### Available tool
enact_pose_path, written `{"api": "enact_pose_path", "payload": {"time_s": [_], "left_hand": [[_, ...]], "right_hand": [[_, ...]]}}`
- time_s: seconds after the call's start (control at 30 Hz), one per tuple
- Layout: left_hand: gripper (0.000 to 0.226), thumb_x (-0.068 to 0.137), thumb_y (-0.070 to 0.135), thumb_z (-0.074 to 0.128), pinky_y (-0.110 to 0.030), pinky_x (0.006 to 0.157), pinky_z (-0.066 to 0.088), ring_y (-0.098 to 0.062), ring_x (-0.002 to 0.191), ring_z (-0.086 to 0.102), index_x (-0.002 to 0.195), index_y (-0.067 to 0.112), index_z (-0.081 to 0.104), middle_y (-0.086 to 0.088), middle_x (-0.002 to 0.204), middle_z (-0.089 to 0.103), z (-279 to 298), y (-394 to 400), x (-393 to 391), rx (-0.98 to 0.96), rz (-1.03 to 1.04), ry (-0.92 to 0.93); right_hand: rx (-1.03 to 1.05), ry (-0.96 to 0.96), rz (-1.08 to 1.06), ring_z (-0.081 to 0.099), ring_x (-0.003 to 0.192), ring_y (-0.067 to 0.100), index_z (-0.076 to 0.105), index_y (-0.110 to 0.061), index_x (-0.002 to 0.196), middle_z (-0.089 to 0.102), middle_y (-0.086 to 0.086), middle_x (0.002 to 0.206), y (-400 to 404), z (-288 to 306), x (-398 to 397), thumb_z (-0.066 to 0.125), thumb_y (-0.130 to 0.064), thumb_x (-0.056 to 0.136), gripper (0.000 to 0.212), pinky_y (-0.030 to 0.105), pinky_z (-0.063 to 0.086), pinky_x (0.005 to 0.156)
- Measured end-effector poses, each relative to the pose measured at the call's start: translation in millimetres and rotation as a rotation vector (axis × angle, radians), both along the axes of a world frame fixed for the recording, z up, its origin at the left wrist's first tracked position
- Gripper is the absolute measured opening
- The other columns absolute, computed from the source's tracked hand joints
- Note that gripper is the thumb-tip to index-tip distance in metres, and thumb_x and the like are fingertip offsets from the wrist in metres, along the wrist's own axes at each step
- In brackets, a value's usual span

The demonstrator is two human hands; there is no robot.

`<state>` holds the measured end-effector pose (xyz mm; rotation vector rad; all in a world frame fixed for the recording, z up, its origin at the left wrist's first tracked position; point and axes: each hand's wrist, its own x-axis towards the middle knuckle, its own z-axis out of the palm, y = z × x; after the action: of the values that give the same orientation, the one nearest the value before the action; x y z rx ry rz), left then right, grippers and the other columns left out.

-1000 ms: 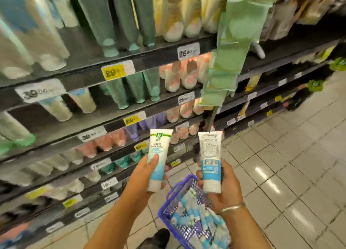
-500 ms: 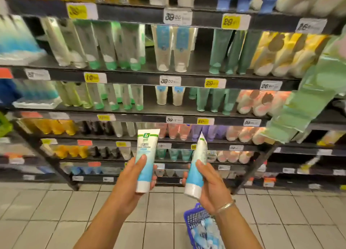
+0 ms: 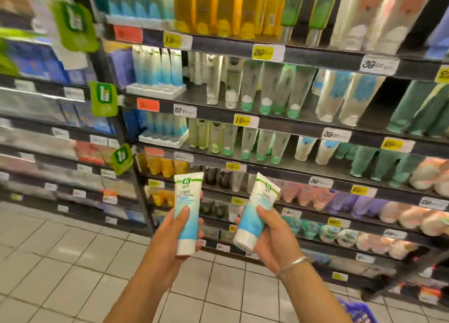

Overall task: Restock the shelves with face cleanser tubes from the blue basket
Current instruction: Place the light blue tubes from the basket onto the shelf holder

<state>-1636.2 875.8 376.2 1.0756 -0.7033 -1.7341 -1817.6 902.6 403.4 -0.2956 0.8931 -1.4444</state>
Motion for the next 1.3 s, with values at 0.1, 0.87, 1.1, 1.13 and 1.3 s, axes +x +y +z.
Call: {"api": "enact_pose_path", "payload": {"time_s": [0.1,0.87,1.1,1.13,1.3], "left_hand": [[0.052,0.064,0.042,0.066,-0.027,0.05,0.052,-0.015,0.061,0.064,0.111,0.022,0.057,-0.008,0.081,0.068,7,-20,61,-0.04,0.017,-0.005],[0.043,0.068,0.038,0.063,-0.026,0.047,0.05,-0.015,0.058,0.062,0.107,0.021,0.059,-0.006,0.077,0.066,37,-241,215,-0.143,0.162,-0.074],[0.041,0.07,0.039,0.06,-0.021,0.054,0.052,-0.007,0.062,0.063,0.109,0.025,0.06,0.003,0.075,0.071,58,-334,216,-0.219,0.173,-0.126],[0.043,0.07,0.039,0.06,-0.022,0.055,0.052,-0.007,0.063,0.064,0.11,0.024,0.059,0.003,0.075,0.071,59,-345,214,-0.22,0.17,-0.119],[0.043,0.068,0.04,0.061,-0.019,0.051,0.05,-0.005,0.061,0.065,0.108,0.026,0.06,0.001,0.078,0.073,57,-381,208,-0.22,0.149,-0.093]], "right_hand": [[-0.001,0.028,-0.006,0.055,0.082,0.03,0.044,-0.011,0.119,0.055,0.012,0.089,-22,5,62,0.04,-0.009,0.095,0.024,0.042,0.048,0.074],[-0.184,0.283,0.198,0.066,0.081,0.015,0.055,-0.011,0.115,0.066,0.009,0.102,-294,13,239,0.054,-0.017,0.085,0.031,0.029,0.057,0.066],[-0.296,0.363,0.135,0.066,0.091,0.022,0.054,-0.01,0.114,0.068,0.009,0.105,-414,56,230,0.056,-0.015,0.087,0.028,0.042,0.053,0.084],[-0.313,0.363,0.114,0.066,0.088,0.019,0.055,-0.013,0.111,0.068,0.006,0.102,-429,61,226,0.056,-0.014,0.088,0.024,0.039,0.054,0.082],[-0.345,0.422,-0.007,0.066,0.092,0.019,0.056,-0.017,0.1,0.066,0.006,0.103,-482,75,221,0.059,-0.013,0.087,0.014,0.034,0.057,0.08]]}}
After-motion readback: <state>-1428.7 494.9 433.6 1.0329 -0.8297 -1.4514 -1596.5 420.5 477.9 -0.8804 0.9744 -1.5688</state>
